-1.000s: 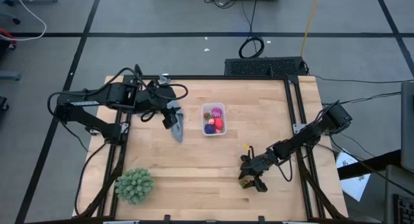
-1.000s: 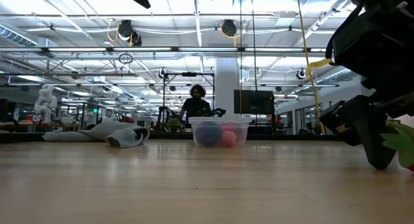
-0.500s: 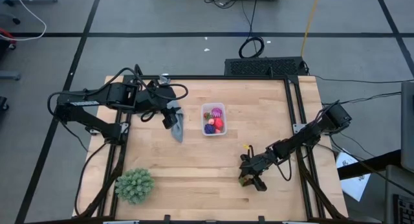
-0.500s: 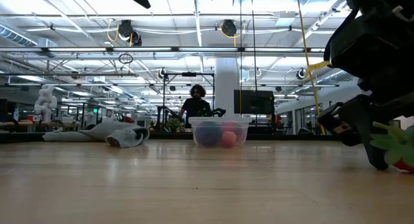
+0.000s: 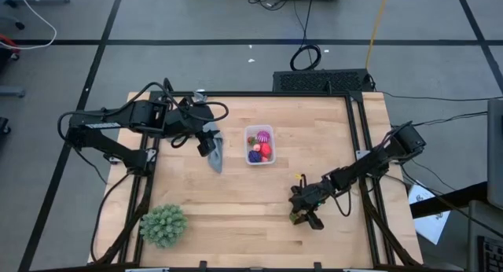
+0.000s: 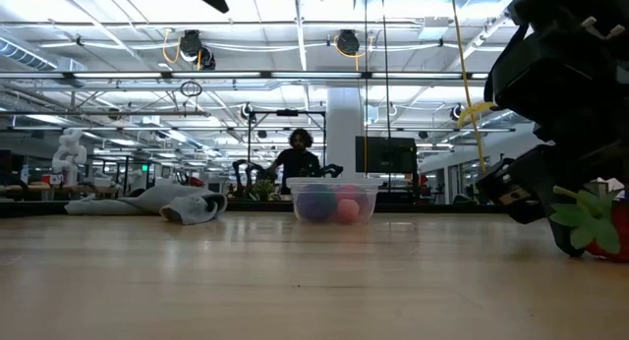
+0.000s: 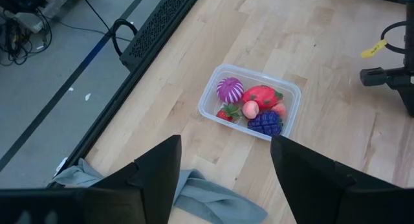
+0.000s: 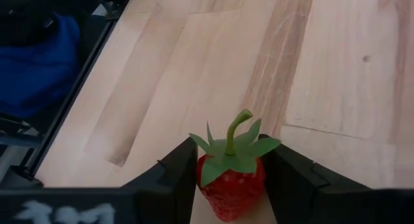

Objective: Pick and placing Produce into tupperware
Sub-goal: Put the red strawberry into the transparent bin, then return to Home Position

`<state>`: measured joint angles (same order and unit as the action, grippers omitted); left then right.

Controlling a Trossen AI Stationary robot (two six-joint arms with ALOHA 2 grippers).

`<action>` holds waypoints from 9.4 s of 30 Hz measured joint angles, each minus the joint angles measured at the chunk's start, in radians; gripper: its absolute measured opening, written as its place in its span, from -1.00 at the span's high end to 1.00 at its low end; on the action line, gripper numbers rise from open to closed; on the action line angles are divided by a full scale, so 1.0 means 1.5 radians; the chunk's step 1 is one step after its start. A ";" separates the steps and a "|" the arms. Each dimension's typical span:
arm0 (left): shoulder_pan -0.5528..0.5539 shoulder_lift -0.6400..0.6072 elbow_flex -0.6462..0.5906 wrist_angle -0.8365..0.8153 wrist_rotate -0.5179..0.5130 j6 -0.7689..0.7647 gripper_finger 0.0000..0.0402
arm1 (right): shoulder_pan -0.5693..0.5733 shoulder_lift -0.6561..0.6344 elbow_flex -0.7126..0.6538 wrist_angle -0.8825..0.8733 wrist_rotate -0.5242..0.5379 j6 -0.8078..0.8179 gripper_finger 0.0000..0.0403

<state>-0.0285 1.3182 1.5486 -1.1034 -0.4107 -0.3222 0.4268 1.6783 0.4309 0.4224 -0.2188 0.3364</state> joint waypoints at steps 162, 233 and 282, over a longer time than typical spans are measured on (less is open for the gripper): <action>0.000 0.000 0.000 0.001 -0.001 0.073 -0.21 | -0.483 0.113 0.275 0.111 0.039 -0.213 0.26; -0.079 -0.210 -0.146 -0.065 -0.076 -0.036 -0.21 | -0.284 -0.635 0.275 -0.576 0.170 -0.318 0.71; 0.202 -0.621 -0.827 0.581 0.468 0.065 -0.21 | -0.455 -1.111 -0.163 -0.245 0.155 -0.165 0.73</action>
<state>0.2748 0.3874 0.3084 -0.2313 0.2911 -0.2248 -0.2558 0.0125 0.1860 0.0549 0.0132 0.0892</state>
